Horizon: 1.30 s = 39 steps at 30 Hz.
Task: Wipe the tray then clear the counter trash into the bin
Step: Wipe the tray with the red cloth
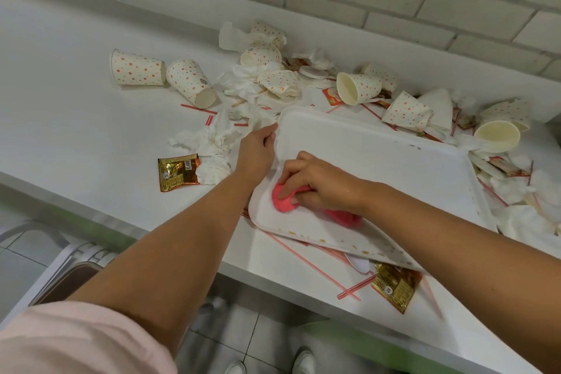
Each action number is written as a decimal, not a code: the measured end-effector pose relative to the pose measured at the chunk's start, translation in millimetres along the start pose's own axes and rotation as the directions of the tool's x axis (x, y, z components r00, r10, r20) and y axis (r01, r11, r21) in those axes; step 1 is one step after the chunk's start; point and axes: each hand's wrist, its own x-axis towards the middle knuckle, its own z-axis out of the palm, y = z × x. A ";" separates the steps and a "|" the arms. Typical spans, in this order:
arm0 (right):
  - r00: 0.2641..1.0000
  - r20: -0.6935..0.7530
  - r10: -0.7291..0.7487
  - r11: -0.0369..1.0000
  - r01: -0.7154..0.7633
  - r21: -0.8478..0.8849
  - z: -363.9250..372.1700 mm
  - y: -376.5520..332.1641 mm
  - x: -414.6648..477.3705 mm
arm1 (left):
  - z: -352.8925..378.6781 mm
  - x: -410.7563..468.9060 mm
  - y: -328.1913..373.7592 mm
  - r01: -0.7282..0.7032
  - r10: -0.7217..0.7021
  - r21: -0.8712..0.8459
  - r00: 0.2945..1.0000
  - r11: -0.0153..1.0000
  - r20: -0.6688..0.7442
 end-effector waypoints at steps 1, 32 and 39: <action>1.000 -0.017 0.006 1.000 -0.006 -0.010 2.3 -2.2 2.8 | 0.2 -0.2 0.5 -0.004 0.004 0.005 1.000 1.000 -0.002; 0.657 -0.435 0.616 0.787 -0.501 0.359 -31.8 1.5 -12.8 | -2.2 -8.3 6.8 -0.001 0.000 0.093 1.000 0.996 0.004; 0.611 -0.171 0.773 0.614 -0.652 0.444 -50.6 7.2 -29.3 | -2.0 -13.3 14.8 -0.084 0.085 0.381 0.996 0.921 0.013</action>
